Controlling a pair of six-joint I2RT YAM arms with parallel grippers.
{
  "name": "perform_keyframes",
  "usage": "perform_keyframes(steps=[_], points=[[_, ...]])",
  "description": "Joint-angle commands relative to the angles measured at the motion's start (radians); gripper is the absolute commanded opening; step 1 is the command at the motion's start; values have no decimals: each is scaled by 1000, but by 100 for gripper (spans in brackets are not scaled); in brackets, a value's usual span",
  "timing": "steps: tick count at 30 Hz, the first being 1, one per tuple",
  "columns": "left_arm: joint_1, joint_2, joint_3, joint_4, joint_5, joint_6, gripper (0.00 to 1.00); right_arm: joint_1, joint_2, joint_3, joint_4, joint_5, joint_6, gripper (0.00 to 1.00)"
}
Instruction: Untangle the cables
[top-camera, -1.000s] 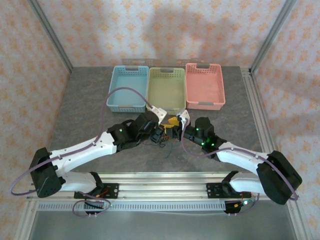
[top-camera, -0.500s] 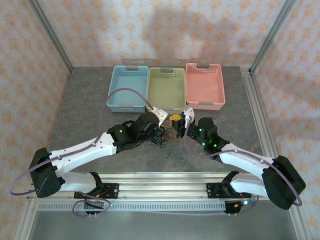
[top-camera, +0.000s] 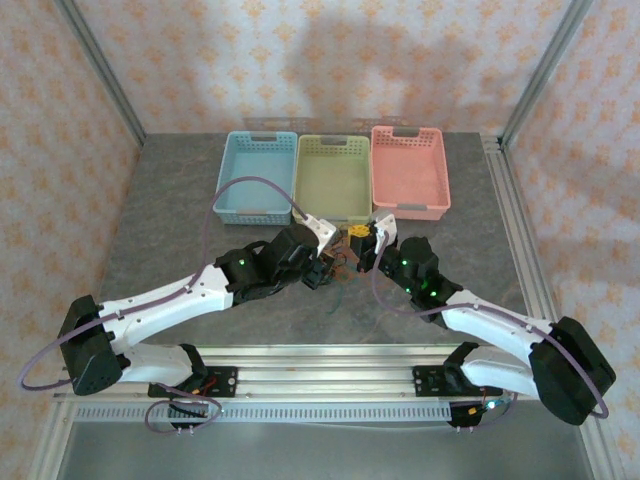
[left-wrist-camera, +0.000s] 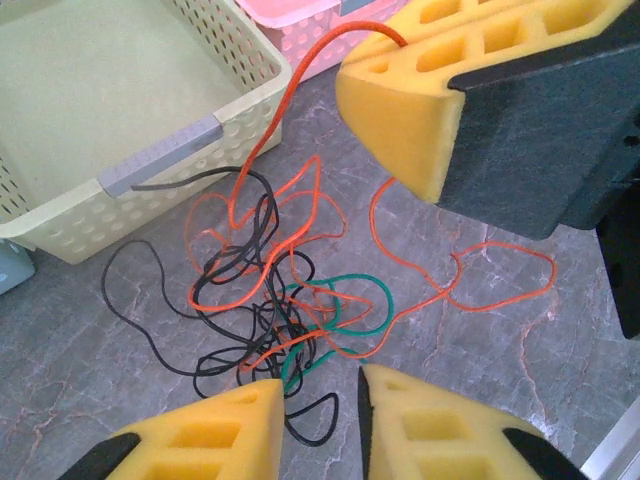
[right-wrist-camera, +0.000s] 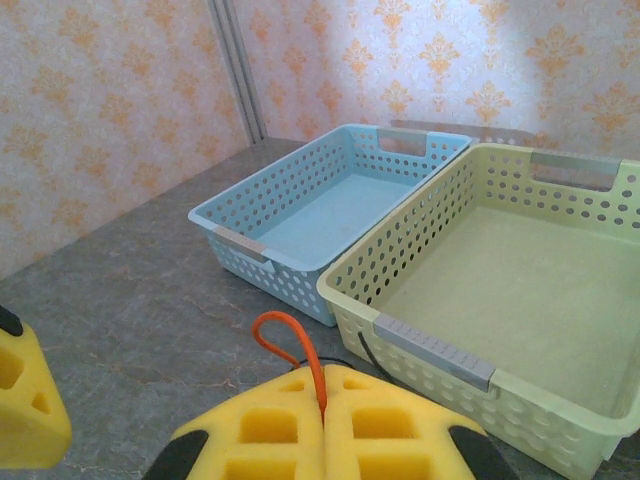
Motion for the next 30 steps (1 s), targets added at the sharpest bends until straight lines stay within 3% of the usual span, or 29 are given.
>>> perform_keyframes(steps=[1, 4, 23, 30], points=[[-5, 17, 3, 23, -1, 0, 33, 5, -17, -11, 36, 12, 10, 0], [-5, 41, 12, 18, 2, -1, 40, 5, -23, -15, 38, 13, 11, 0], [39, 260, 147, -99, 55, -33, 42, 6, -28, -20, 34, 51, 13, 0], [44, 355, 235, -229, 2, -90, 42, 5, -32, -22, 37, 56, 11, 0]])
